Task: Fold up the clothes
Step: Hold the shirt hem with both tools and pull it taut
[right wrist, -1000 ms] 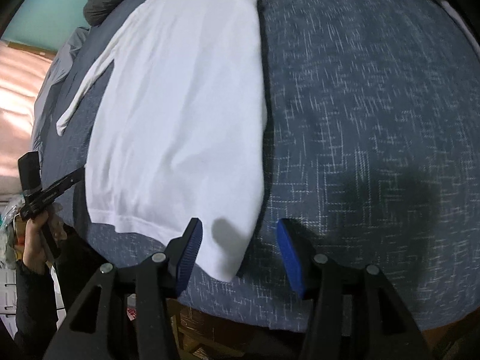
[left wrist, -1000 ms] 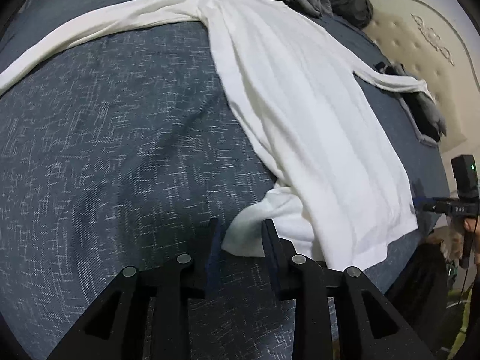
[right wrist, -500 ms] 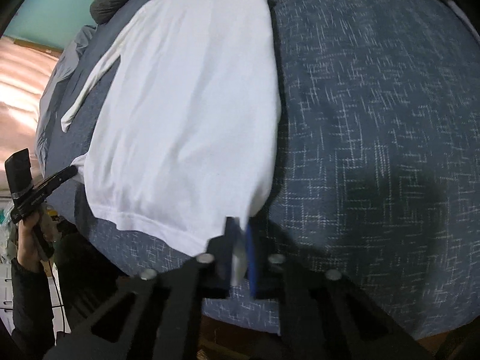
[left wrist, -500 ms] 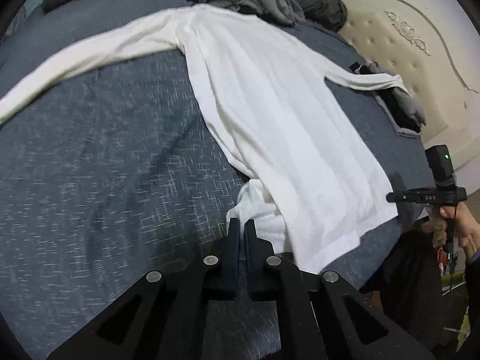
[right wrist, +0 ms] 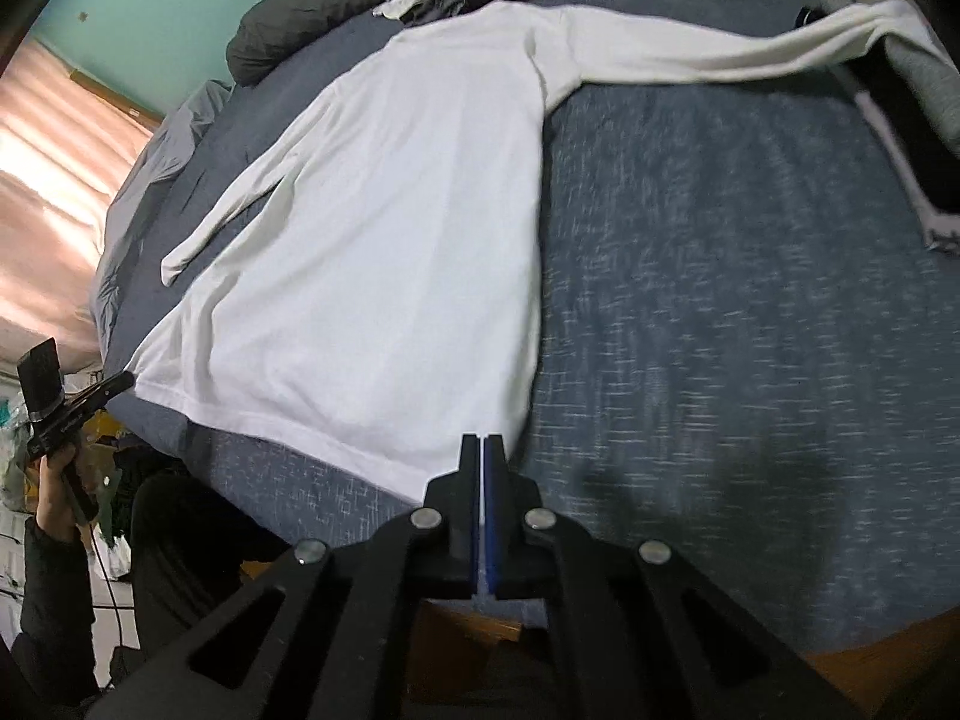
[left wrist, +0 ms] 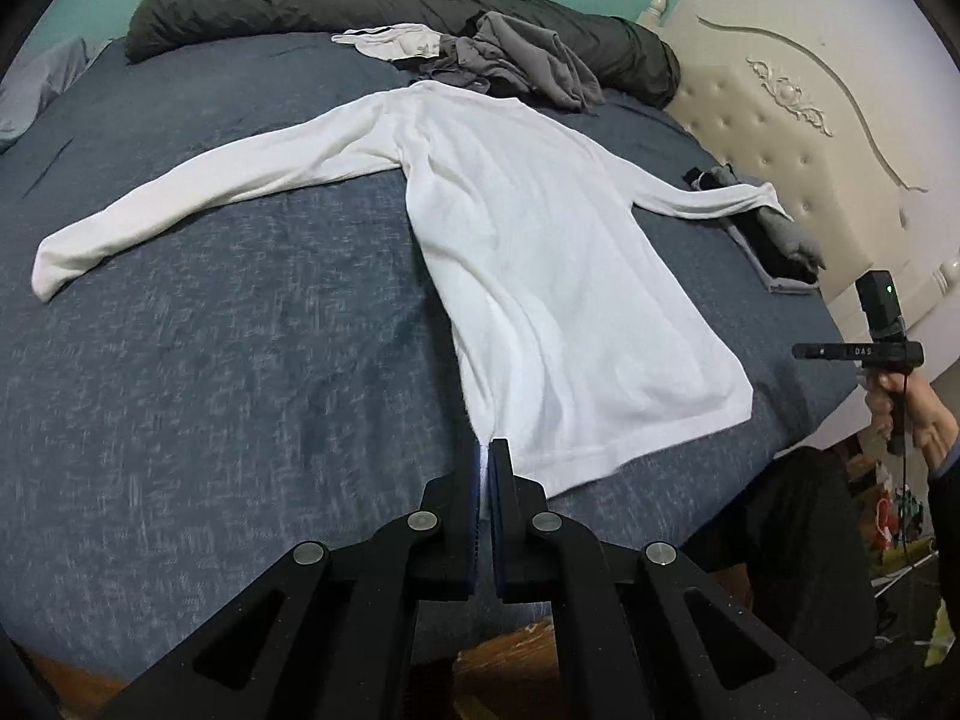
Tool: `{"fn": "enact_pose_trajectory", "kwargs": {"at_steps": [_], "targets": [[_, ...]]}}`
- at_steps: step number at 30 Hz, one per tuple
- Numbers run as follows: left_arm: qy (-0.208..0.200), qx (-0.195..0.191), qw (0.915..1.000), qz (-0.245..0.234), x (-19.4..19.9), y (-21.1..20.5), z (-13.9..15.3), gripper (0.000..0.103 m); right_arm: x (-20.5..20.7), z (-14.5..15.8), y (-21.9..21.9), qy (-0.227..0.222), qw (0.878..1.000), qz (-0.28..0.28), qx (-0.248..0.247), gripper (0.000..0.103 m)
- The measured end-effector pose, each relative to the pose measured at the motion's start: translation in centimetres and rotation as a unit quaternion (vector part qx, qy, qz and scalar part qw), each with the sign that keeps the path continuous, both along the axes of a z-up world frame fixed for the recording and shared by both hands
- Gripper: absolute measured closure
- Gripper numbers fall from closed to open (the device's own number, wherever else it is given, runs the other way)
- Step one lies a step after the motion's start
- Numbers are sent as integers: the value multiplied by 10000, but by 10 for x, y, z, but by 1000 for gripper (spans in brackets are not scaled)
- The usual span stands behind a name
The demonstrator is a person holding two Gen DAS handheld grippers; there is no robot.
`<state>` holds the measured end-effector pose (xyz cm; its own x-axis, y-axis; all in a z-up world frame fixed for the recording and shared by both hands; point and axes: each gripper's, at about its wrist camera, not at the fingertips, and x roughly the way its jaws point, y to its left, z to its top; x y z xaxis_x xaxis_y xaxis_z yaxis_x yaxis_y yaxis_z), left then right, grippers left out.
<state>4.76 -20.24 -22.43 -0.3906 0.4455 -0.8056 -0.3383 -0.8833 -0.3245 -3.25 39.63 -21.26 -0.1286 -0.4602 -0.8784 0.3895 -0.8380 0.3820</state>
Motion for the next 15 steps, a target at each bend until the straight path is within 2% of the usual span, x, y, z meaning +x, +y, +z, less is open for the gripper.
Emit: {"fn": "enact_pose_trajectory", "kwargs": {"at_steps": [3, 9, 11, 13, 15], "targets": [[-123, -84, 9999, 86, 2, -7, -13, 100, 2, 0, 6, -50, 10000, -55, -19, 102], [-507, -47, 9979, 408, -4, -19, -47, 100, 2, -33, -9, -532, 9986, -52, -22, 100], [-530, -36, 9978, 404, -4, -19, -50, 100, 3, -42, -17, -588, 9982, 4, 119, 91], [-511, -34, 9979, 385, -3, -17, -50, 100, 3, -52, -27, -637, 9977, 76, 210, 64], [-477, -41, 9982, 364, -2, -16, -49, 100, 2, -61, -33, -718, 9971, 80, 259, 60]]}}
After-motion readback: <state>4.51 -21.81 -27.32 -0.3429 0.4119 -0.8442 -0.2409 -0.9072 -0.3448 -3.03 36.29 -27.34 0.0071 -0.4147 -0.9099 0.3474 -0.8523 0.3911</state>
